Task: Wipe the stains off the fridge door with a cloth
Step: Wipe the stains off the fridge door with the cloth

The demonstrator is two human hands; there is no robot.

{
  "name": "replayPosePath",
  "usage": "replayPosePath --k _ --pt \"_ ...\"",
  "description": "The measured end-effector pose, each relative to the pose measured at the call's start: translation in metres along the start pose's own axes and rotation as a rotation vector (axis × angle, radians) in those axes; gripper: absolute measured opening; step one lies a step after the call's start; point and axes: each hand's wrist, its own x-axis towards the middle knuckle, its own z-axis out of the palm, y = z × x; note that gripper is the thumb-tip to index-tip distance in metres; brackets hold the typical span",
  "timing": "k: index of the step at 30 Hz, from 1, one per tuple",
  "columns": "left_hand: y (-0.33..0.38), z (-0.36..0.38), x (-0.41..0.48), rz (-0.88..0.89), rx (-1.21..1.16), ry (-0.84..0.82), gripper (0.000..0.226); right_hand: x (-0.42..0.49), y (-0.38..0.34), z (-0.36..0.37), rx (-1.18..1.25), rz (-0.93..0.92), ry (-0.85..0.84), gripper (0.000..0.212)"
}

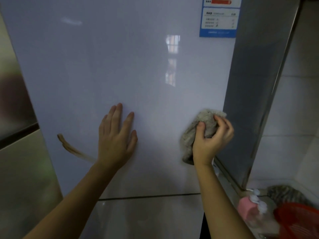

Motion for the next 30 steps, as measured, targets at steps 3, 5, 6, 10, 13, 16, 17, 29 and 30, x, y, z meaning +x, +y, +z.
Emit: replayPosePath --k 3,5,6,10,13,16,17,29,30 --pt "-0.003 0.003 0.0 0.012 0.025 0.015 0.054 0.03 -0.015 0.013 0.019 -0.01 0.045 0.037" --pt "-0.003 0.006 0.0 0.013 0.026 0.023 0.054 0.038 -0.024 0.021 0.011 -0.042 0.015 0.037" --pt "-0.003 0.007 0.0 0.013 0.025 0.025 0.055 0.038 -0.029 0.024 0.001 -0.07 -0.006 0.037" --pt "-0.003 0.011 -0.001 0.015 0.019 0.039 0.056 0.024 -0.03 0.027 -0.02 -0.183 -0.122 0.042" --pt "-0.003 0.011 -0.002 0.012 0.009 0.039 0.056 0.004 -0.012 0.014 -0.066 -0.255 -0.22 0.042" --pt "-0.003 0.011 -0.002 0.013 0.008 0.031 0.057 0.0 0.008 0.0 -0.068 -0.224 -0.169 0.04" --pt "-0.003 0.01 -0.002 0.011 0.005 0.027 0.057 0.004 0.011 -0.001 -0.058 -0.2 -0.129 0.039" --pt "-0.005 0.009 -0.005 0.033 0.0 -0.004 0.058 -0.015 0.019 -0.013 -0.112 -0.121 -0.131 0.044" --pt "-0.005 0.008 -0.005 0.037 0.002 -0.011 0.058 -0.022 0.023 -0.016 -0.125 -0.128 -0.154 0.047"
